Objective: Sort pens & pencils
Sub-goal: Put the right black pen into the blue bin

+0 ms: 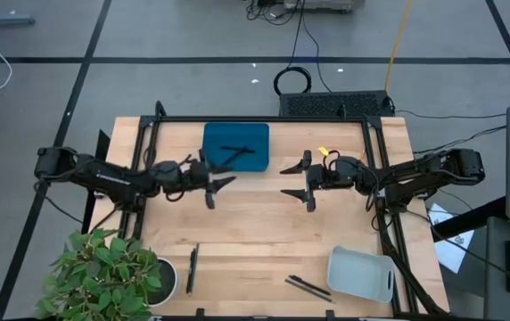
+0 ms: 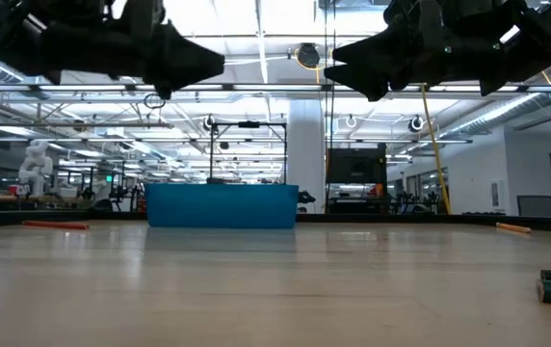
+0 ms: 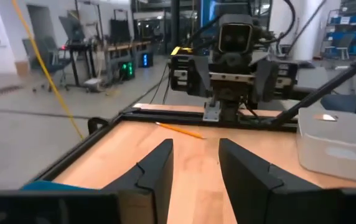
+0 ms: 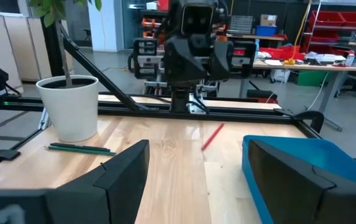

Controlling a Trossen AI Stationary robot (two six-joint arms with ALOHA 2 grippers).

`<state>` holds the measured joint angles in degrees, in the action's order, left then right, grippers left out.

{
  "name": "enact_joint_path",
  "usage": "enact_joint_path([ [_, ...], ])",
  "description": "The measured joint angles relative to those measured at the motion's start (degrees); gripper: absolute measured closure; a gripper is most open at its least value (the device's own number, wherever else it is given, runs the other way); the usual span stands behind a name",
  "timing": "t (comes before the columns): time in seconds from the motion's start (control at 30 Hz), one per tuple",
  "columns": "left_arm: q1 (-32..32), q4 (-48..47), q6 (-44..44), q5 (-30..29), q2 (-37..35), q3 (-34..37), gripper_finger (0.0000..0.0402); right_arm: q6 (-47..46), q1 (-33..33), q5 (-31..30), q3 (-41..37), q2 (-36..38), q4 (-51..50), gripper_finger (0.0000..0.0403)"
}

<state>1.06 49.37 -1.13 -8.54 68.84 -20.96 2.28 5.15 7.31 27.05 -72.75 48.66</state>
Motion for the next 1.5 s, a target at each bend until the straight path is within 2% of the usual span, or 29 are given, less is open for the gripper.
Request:
enact_joint_path([
  [0.53,0.20,1.09,-0.04,1.49,0.00,1.48,0.0270,-0.07,0.00,0.04,-0.02,0.00,-1.16,0.0140],
  [0.63,0.20,1.05,-0.11,1.49,0.00,1.48,0.0270,-5.65,-0.40,-0.03,0.02,0.00,-1.29,0.0140],
  [0.7,0.20,1.07,-0.13,1.47,0.00,1.48,0.0270,-8.61,-2.30,-0.18,1.58,0.00,-5.81,0.0140],
  [0.77,0.20,1.13,-0.18,1.46,0.00,1.48,0.0270,-7.98,-5.94,-2.66,4.98,0.00,-15.65,0.0140],
  [0.83,0.20,1.11,-0.21,1.41,0.00,1.48,0.0270,-6.47,-10.03,-9.24,9.97,-0.25,-28.55,0.0140],
  [0.93,0.20,1.05,-0.19,1.11,0.00,1.48,0.0270,-7.56,-16.00,-18.25,16.58,-2.22,-42.62,0.0140],
  [1.13,0.20,0.00,-0.17,1.05,0.00,1.48,0.0270,-21.33,-25.46,-19.18,22.18,-4.14,-59.18,0.0140],
  [1.37,0.20,-0.20,-0.15,1.01,0.00,1.49,0.0270,-31.41,-33.10,-19.17,23.33,-9.47,-59.64,0.0140],
  [1.5,0.20,-0.24,-0.04,1.01,0.00,1.48,0.0270,-31.63,-34.98,-19.30,29.19,-15.65,-62.66,0.0140],
])
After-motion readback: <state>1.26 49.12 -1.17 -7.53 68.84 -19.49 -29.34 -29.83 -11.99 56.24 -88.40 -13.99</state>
